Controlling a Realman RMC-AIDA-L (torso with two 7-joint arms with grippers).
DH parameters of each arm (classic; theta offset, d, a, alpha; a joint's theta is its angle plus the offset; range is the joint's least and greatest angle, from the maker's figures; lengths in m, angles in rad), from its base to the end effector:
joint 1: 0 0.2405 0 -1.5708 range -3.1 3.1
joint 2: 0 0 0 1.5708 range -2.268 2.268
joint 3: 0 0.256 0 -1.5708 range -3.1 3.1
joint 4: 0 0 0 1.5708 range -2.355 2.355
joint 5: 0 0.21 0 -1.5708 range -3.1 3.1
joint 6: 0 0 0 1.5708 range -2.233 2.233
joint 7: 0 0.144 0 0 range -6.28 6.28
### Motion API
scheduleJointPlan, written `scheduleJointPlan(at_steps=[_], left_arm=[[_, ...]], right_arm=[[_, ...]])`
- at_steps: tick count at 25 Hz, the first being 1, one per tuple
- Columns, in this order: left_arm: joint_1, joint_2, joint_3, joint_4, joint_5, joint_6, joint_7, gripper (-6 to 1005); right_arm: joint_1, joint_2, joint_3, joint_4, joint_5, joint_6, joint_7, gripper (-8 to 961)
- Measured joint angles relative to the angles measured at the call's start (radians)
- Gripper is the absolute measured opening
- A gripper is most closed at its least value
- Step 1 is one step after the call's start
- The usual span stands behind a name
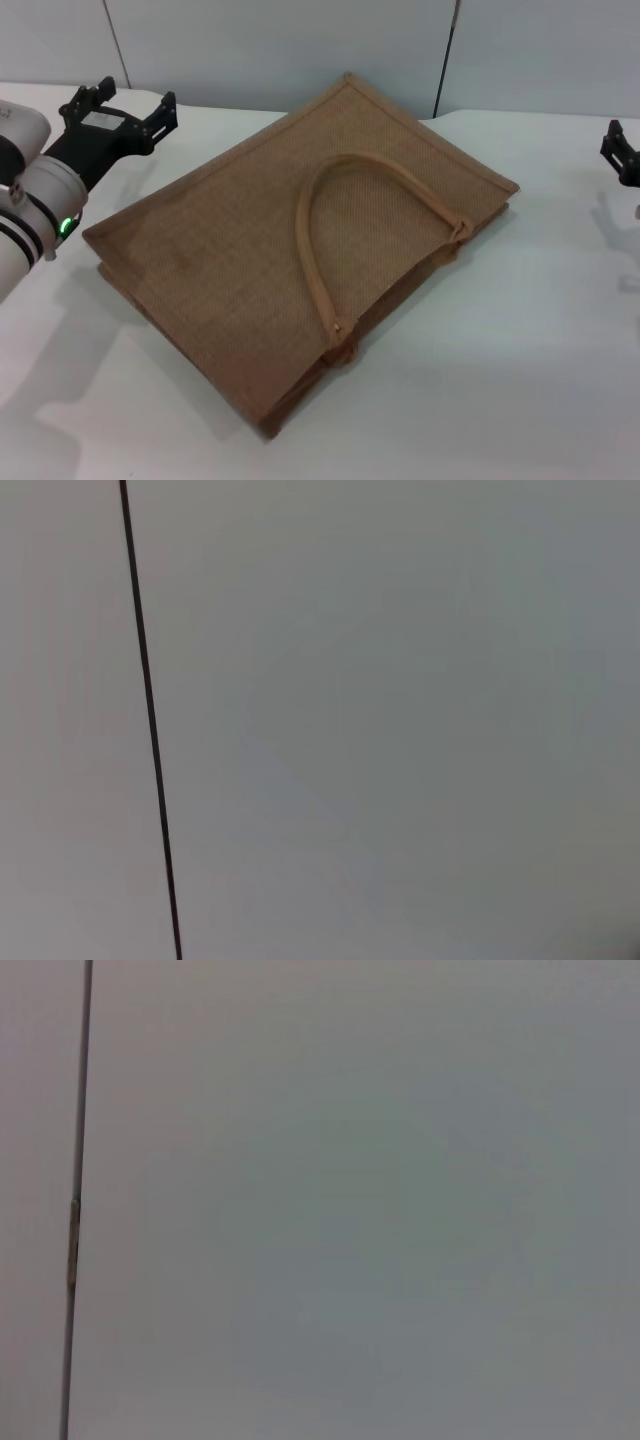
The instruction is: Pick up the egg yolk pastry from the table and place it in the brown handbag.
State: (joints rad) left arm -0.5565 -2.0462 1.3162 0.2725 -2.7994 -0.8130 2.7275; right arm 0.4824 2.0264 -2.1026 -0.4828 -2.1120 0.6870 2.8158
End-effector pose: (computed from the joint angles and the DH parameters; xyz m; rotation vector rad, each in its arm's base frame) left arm -0.3064 0.4040 0.0089 -1.7678 -0.5561 -0.5927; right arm 0.3065 0.3910 -0.0141 -1.5856 0.6034 0.4078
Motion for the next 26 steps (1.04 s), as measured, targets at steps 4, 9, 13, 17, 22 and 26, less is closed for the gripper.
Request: scheduleJointPlan(at_steps=[4, 9, 13, 17, 22, 26], left_arm=[[-0.001, 0.001, 0.000, -0.001, 0.000, 0.000, 0.000, 844], [-0.001, 0.001, 0.000, -0.001, -0.001, 0.000, 0.001, 843], [0.000, 0.002, 0.000, -0.001, -0.002, 0.000, 0.001, 843], [-0.001, 0.002, 0.000, -0.001, -0.002, 0.000, 0.001, 844], [-0.001, 0.002, 0.000, -0.001, -0.002, 0.000, 0.001, 844], [-0.002, 0.002, 0.000, -0.001, -0.002, 0.000, 0.001, 844]], right_arm=[[0.008, 0.000, -0.006, 0.005, 0.000, 0.000, -0.001, 863], [0.013, 0.000, -0.009, 0.009, 0.000, 0.000, -0.002, 863], [0.019, 0.000, -0.009, 0.009, 0.000, 0.000, -0.003, 863], [0.020, 0.000, -0.010, 0.009, 0.002, 0.000, -0.003, 863], [0.020, 0.000, -0.010, 0.009, 0.005, 0.000, -0.003, 863], [0.020, 0.000, -0.007, 0.012, 0.007, -0.002, -0.004, 863]])
